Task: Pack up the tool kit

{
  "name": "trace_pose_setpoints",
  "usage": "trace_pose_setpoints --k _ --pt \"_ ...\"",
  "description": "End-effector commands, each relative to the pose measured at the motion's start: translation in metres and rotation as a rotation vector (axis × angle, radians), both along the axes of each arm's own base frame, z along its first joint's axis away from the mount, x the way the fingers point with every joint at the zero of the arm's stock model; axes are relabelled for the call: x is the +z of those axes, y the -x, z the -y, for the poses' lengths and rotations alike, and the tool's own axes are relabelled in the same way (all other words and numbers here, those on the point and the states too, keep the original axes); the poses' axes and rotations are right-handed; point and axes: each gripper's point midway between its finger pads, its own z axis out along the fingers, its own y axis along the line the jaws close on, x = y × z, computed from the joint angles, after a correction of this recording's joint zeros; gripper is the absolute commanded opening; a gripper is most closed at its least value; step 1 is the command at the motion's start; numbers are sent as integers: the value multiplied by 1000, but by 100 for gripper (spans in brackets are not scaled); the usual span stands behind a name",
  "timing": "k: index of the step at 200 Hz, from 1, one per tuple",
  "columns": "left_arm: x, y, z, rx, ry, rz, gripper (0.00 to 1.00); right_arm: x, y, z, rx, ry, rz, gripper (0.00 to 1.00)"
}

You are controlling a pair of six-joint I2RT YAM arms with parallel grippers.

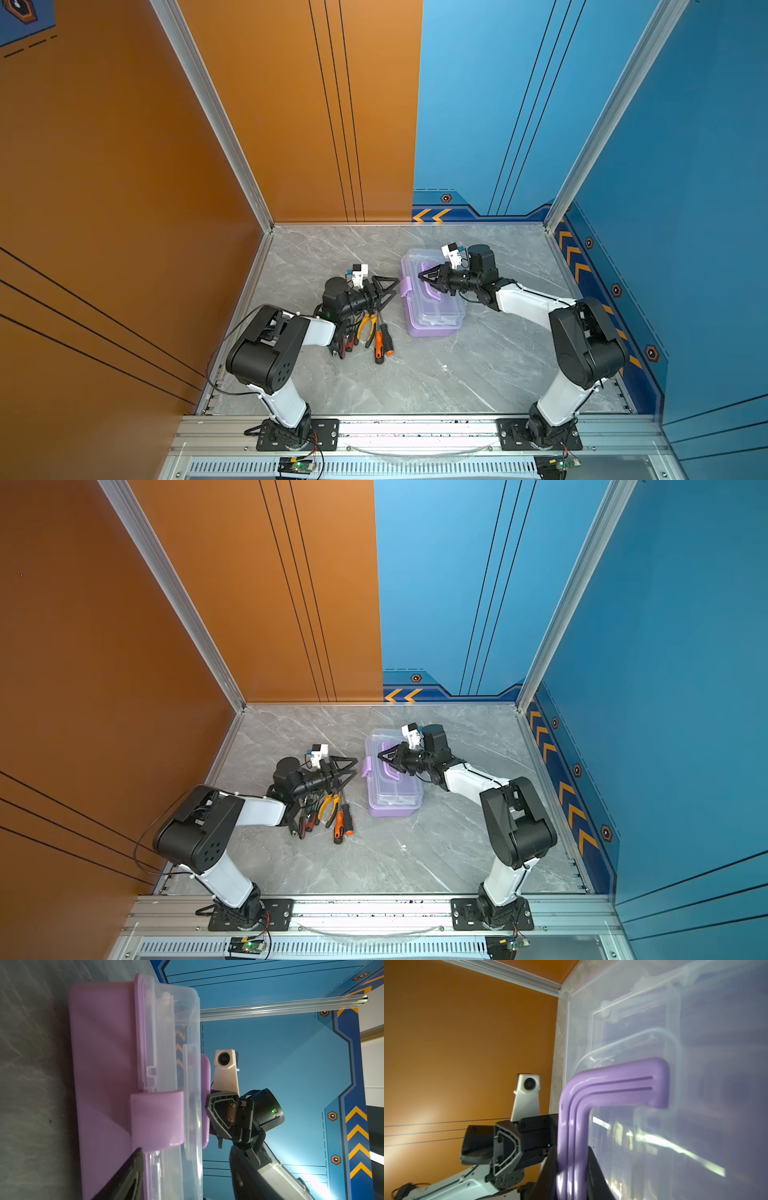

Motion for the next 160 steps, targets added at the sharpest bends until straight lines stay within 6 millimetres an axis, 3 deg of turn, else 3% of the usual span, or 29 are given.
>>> trace_pose_setpoints --k 1,42,72,93,113,160 --pt "6 -1 -2 -13 -54 79 68 -86 24 47 -59 352 -164 0" --pt "0 -6 10 -29 -71 71 68 -64 22 34 -41 329 -136 0" --pt "-7 -6 26 -63 -101 60 68 -36 21 27 -30 273 -105 0" --pt "-14 -5 35 -78 -107 47 68 -33 27 44 -34 442 -108 3" --pt "-19 -3 40 -90 -114 41 68 -35 33 58 -20 622 -92 21" --pt "-24 -2 45 -105 -117 33 68 -42 40 67 -2 857 -62 32"
